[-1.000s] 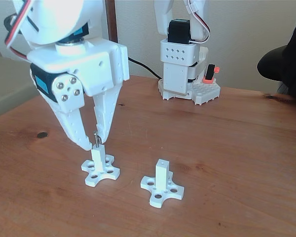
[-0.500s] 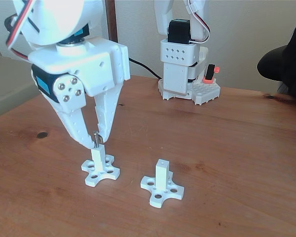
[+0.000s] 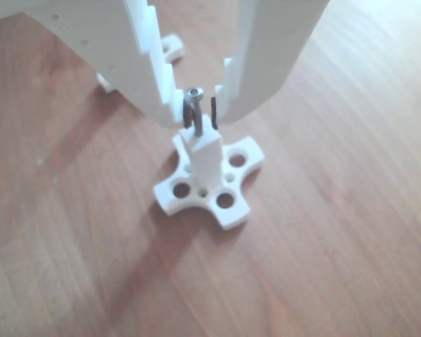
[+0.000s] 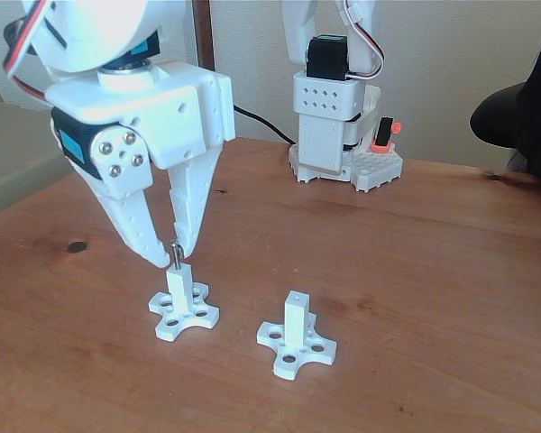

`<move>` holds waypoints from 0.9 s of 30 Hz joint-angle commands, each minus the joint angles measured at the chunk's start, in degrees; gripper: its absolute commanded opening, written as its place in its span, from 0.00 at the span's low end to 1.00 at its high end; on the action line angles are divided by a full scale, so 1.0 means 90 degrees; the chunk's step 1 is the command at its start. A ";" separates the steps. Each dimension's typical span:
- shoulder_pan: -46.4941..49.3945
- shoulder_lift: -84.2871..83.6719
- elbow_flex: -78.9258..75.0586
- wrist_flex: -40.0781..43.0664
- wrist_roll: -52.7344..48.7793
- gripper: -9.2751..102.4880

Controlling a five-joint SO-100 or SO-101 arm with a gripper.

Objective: Grab the screw and set it in the hole.

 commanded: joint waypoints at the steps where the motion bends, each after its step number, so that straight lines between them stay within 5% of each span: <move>1: -0.0068 0.0205 -0.0488 -0.0010 0.0000 0.10; 27: -0.0127 0.0010 -0.0576 -0.0088 0.0049 0.08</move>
